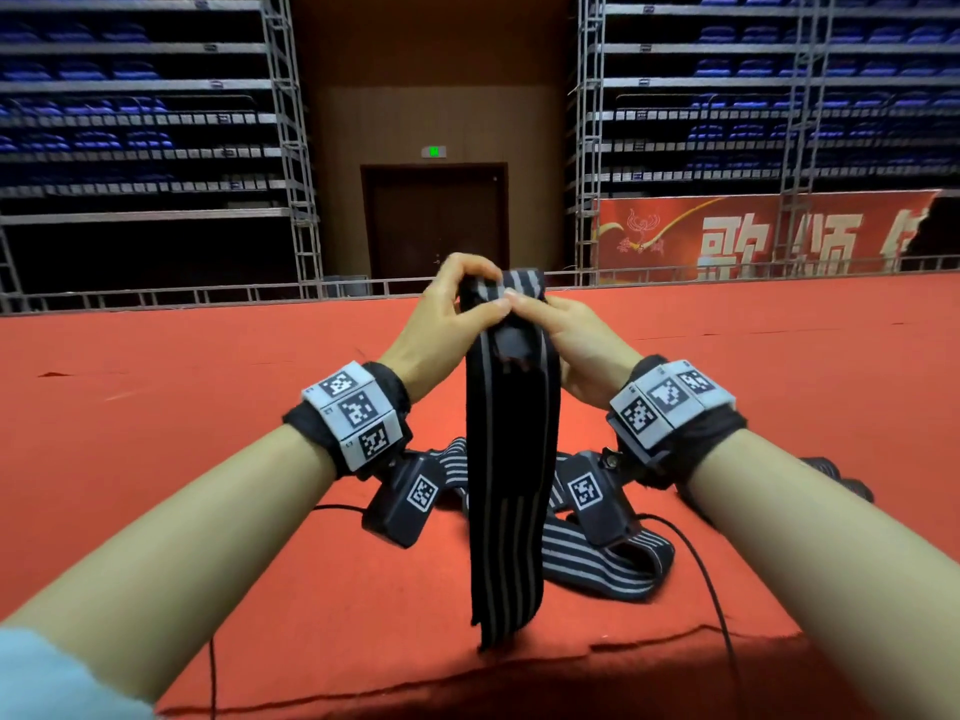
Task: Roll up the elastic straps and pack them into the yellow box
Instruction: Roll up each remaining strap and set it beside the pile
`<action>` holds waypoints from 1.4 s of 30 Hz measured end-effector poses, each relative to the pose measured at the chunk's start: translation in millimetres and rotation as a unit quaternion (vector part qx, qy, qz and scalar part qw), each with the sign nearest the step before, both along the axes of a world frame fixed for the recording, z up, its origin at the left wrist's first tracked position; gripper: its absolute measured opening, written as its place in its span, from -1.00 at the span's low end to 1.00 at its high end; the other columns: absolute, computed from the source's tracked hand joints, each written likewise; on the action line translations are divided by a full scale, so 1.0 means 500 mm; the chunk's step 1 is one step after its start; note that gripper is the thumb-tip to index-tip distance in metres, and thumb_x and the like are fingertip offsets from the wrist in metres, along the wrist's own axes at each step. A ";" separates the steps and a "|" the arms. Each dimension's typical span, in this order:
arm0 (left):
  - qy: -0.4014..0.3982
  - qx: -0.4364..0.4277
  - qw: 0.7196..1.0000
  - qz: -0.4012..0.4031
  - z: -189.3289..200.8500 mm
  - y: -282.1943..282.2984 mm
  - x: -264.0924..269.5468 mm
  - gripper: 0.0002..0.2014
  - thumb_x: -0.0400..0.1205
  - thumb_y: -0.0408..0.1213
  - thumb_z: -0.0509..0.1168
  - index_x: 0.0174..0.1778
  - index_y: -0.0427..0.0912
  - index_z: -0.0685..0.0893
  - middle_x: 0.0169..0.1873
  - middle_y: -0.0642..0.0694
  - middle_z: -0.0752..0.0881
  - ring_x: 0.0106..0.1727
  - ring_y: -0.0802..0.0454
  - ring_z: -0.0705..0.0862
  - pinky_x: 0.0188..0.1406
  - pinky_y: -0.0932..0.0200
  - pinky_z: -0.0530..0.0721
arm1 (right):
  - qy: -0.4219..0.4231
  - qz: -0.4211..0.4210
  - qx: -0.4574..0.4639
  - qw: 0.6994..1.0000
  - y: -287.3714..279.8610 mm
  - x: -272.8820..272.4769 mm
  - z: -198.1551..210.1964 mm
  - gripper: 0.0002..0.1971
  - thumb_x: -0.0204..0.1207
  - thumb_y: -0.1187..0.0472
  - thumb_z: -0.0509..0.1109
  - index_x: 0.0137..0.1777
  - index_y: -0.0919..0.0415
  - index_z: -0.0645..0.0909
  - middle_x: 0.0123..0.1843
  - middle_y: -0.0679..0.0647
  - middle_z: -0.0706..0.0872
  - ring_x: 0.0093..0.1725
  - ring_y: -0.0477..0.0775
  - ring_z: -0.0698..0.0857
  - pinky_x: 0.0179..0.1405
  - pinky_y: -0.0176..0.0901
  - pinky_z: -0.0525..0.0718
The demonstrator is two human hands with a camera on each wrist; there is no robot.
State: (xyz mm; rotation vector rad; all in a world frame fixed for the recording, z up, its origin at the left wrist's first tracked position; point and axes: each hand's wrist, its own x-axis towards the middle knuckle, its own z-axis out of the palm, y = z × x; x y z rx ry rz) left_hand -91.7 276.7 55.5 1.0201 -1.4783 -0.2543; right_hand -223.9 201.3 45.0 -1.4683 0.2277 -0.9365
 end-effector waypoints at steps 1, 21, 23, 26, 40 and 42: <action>0.022 -0.004 1.000 -0.007 0.002 0.002 -0.002 -0.64 0.63 -0.38 0.34 0.27 0.00 0.47 0.02 -0.11 0.63 0.02 0.09 0.66 -0.01 0.16 0.66 | -0.020 -0.001 -0.009 1.000 0.011 -0.004 0.007 -0.70 0.66 0.21 0.32 0.31 0.35 0.62 0.19 0.28 0.77 0.14 0.18 0.78 0.11 -0.07 0.75; 0.140 0.202 0.969 0.014 -0.364 -0.098 0.046 -0.69 0.75 -0.24 0.18 0.40 -0.23 0.42 0.25 -0.17 0.67 0.23 0.01 0.69 0.26 0.03 0.66 | 0.150 -0.088 0.004 0.985 -0.076 0.023 -0.339 -0.85 0.67 0.21 0.30 0.15 0.23 0.61 -0.18 0.07 0.68 -0.40 -0.11 0.64 -0.49 -0.31 0.57; 0.149 0.227 0.962 0.023 -0.402 -0.120 0.058 -0.69 0.75 -0.18 0.18 0.37 -0.21 0.43 0.25 -0.18 0.67 0.23 -0.02 0.70 0.28 -0.06 0.66 | 0.185 -0.102 -0.021 0.977 -0.096 0.025 -0.377 -0.84 0.66 0.18 0.33 0.12 0.25 0.62 -0.28 0.14 0.58 -0.48 -0.05 0.51 -0.57 -0.30 0.47; 0.152 0.242 0.958 0.023 -0.433 -0.142 0.059 -0.69 0.74 -0.15 0.18 0.36 -0.17 0.44 0.24 -0.12 0.69 0.24 0.01 0.70 0.31 -0.10 0.64 | 0.192 -0.099 0.000 0.976 -0.108 0.032 -0.405 -0.80 0.64 0.22 0.36 0.20 0.25 0.59 -0.27 0.14 0.64 -0.48 -0.02 0.57 -0.58 -0.28 0.48; 0.140 0.233 0.962 -0.003 -0.594 -0.158 0.078 -0.65 0.72 -0.40 0.21 0.44 -0.16 0.45 0.34 -0.08 0.64 0.37 0.03 0.62 0.42 0.04 0.54 | 0.167 -0.063 0.158 0.971 -0.146 0.069 -0.573 -0.80 0.59 0.36 0.35 0.17 0.29 0.68 0.13 0.25 0.79 0.17 0.25 0.76 0.31 0.19 0.64; 0.121 0.239 0.963 0.000 -0.627 -0.158 0.074 -0.66 0.70 -0.45 0.22 0.38 -0.11 0.46 0.31 -0.05 0.64 0.35 0.07 0.61 0.42 0.14 0.53 | 0.169 -0.074 0.195 0.963 -0.142 0.065 -0.605 -0.80 0.55 0.40 0.35 0.13 0.33 0.71 0.09 0.28 0.81 0.16 0.28 0.76 0.32 0.20 0.64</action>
